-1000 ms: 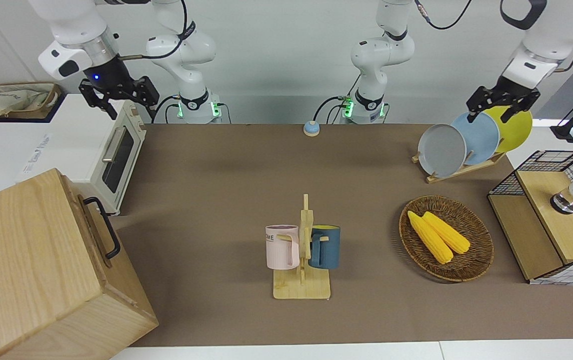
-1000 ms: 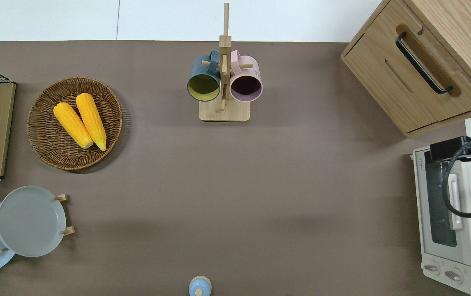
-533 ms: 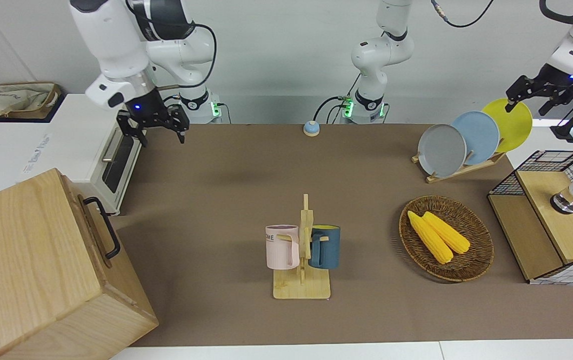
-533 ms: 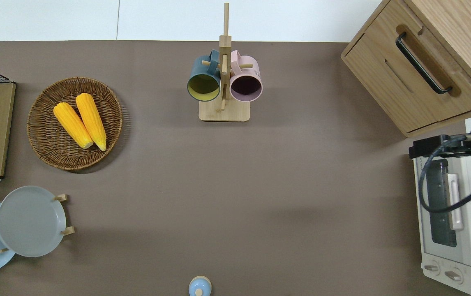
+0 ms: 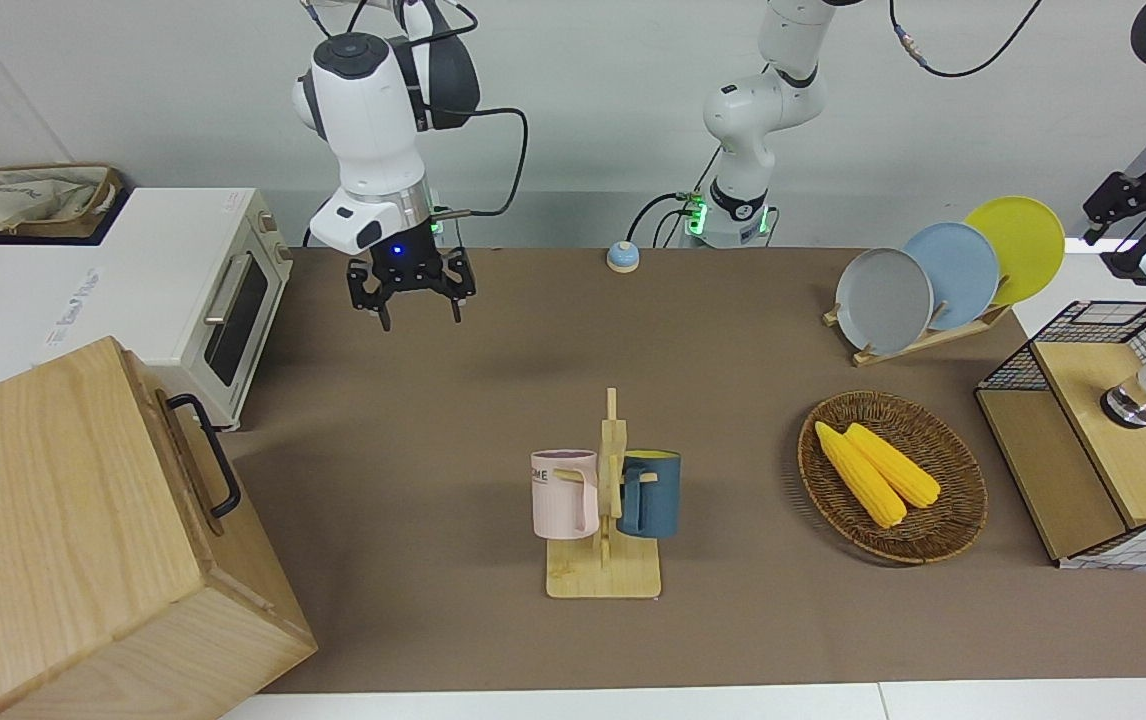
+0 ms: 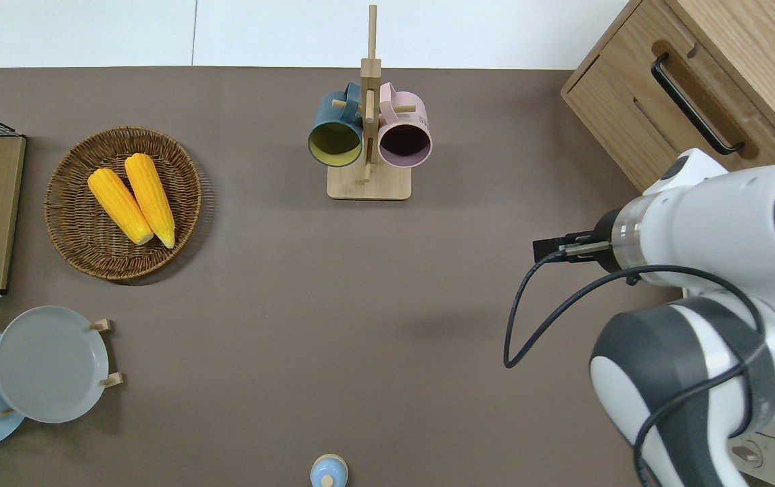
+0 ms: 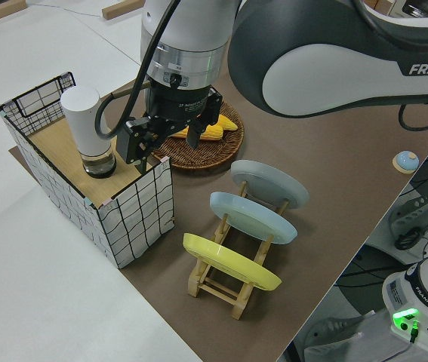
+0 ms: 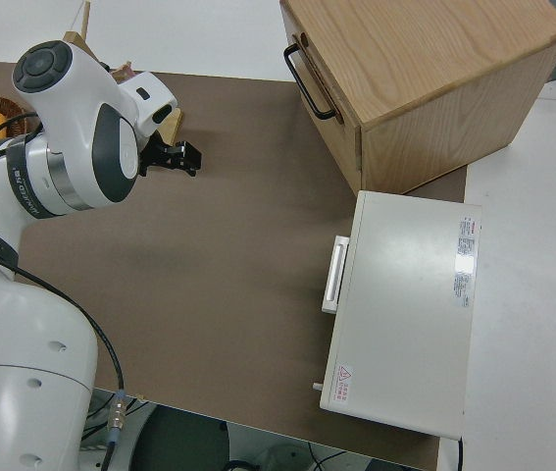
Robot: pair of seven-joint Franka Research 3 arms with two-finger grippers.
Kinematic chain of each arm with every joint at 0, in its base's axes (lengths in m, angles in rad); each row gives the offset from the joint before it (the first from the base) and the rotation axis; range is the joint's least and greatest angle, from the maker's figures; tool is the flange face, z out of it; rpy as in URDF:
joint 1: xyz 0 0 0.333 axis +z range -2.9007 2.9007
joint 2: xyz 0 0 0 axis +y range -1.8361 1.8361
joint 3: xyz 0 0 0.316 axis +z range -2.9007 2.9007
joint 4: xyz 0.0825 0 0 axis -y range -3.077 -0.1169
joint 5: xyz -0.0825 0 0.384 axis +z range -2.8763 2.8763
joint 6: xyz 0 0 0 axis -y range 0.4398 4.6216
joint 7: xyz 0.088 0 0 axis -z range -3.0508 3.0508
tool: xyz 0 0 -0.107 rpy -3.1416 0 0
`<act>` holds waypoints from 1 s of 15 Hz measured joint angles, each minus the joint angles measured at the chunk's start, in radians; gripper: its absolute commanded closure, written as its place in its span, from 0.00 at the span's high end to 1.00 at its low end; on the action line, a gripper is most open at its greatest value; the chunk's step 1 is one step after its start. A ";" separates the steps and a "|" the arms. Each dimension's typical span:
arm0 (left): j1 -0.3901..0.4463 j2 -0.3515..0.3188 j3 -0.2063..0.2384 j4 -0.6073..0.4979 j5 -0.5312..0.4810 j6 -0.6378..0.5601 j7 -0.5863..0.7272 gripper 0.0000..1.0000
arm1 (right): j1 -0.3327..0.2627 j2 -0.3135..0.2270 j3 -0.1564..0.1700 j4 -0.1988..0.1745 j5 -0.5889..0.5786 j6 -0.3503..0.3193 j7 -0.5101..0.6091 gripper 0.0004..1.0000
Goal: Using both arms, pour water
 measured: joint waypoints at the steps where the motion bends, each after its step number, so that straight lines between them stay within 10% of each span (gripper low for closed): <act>1: 0.001 0.004 0.011 0.002 -0.033 0.041 0.000 0.99 | 0.001 0.019 0.016 -0.003 -0.015 0.032 0.012 0.98; 10: 0.028 0.053 0.031 -0.140 -0.473 0.470 0.119 0.99 | 0.033 0.208 0.071 0.057 -0.148 0.275 0.065 0.92; 15: 0.026 0.076 -0.013 -0.196 -0.619 0.623 0.179 0.99 | 0.072 0.318 0.071 0.204 -0.212 0.298 0.067 0.91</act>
